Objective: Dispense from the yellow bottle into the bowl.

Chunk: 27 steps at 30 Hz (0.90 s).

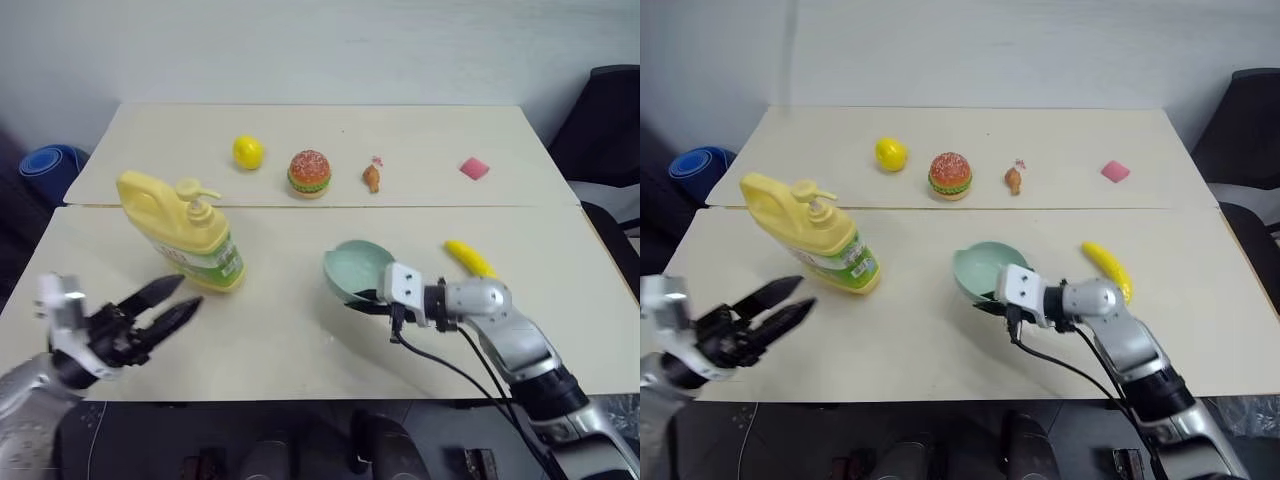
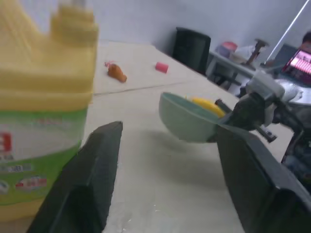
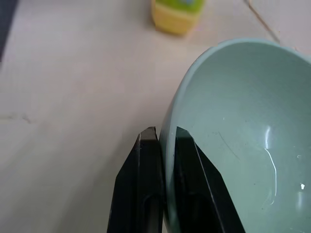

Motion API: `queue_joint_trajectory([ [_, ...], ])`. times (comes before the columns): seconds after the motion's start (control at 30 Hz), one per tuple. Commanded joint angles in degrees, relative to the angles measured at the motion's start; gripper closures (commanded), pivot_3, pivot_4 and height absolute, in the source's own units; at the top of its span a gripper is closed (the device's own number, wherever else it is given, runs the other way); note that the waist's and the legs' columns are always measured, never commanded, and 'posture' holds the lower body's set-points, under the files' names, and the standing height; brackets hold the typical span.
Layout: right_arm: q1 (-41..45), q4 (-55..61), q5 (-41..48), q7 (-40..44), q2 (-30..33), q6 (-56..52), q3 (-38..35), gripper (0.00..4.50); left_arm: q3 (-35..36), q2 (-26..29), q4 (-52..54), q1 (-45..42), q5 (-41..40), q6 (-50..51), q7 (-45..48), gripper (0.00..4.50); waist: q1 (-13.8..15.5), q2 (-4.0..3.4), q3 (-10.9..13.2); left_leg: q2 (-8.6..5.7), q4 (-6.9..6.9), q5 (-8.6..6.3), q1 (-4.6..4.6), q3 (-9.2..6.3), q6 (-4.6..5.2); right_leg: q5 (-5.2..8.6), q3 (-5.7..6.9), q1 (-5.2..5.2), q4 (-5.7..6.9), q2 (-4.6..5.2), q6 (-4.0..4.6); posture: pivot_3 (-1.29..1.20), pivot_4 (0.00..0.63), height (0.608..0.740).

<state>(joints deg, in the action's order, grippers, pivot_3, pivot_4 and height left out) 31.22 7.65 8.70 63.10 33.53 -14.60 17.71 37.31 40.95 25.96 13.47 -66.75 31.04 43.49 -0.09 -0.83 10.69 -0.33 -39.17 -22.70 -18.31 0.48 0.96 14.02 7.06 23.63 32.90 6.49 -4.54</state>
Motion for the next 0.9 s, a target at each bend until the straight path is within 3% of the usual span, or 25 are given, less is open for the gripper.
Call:
queue_joint_trajectory([
  [0.03, 8.06, 3.68, 1.44, 4.37, 0.25, -6.45, 2.04, 4.5, 5.63, 4.89, 0.02, -7.31, -8.88, 2.01, -4.91, 2.71, 0.44, 0.02, -0.01, -0.01, 0.0, 0.01, -0.01, -0.11, -0.01, 0.01, 0.04, -0.02, -0.02, 0.0, 0.01, 0.0, 0.15, 0.74],
  [0.2, 19.86, -1.25, -1.4, 7.19, -2.84, -9.91, 7.14, 4.5, -0.22, 9.59, -8.22, -23.11, 0.49, -0.87, -6.39, 4.34, 0.47, 0.11, -0.07, -0.11, 0.01, 0.03, -0.05, -0.19, -0.05, 0.01, 0.14, -0.05, 0.13, -0.08, 0.02, 0.0, 0.15, 0.74],
  [0.23, 22.1, -2.49, -1.64, 7.3, -4.16, -10.53, 7.88, 4.5, -2.19, 10.05, -9.48, -25.52, 2.41, -1.28, -5.32, 4.45, 0.15, 0.12, -0.07, -0.11, 0.01, 0.03, -0.06, -0.17, -0.05, 0.01, 0.14, -0.04, 0.2, -0.12, 0.02, 0.0, 0.15, 0.74],
  [0.53, 37.23, -15.76, -6.71, 6.86, -14.64, -10.74, 12.49, 4.5, -16.19, 8.72, -17.38, -37.15, 17.55, -3.53, -1.8, 4.45, -1.68, 0.19, -0.11, -0.07, 0.03, 0.08, -0.14, 0.0, -0.12, 0.0, 0.38, 0.06, 0.21, -0.33, 0.0, 0.0, 0.15, 0.74],
  [0.9, 40.07, -15.92, -6.97, 8.95, -18.16, -12.56, 12.32, 4.5, -18.67, 5.0, -20.63, -41.55, 23.88, -1.64, -5.01, 4.45, -1.58, 0.21, -0.12, -0.02, 0.01, 0.11, -0.09, -0.03, -0.2, 0.0, 0.35, 0.06, 0.33, -0.21, 0.0, 0.0, 0.15, 0.74],
])
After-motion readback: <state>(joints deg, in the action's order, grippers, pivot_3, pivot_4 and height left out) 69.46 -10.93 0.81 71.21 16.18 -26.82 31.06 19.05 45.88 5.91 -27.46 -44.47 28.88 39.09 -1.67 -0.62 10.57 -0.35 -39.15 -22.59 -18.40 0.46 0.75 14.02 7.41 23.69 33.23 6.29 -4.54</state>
